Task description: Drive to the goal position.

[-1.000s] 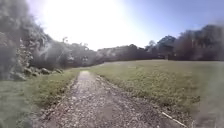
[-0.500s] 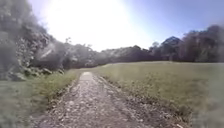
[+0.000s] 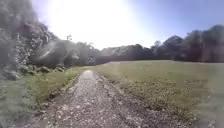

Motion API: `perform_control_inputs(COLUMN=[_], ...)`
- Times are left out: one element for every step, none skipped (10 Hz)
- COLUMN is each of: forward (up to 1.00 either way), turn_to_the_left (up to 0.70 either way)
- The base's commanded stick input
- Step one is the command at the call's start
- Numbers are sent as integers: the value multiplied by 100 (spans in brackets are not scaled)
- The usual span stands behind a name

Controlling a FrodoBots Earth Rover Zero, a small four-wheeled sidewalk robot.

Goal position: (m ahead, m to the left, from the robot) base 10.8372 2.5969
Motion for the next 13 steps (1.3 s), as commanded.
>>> perform_control_inputs(forward=[50, 50, 50, 50, 50, 50, 50, 50, 50, 50, 50, 50, 50], turn_to_the_left=[0, 0, 0, 0, 0, 4, 20, 27, 25, 7, 0, 0, 0])
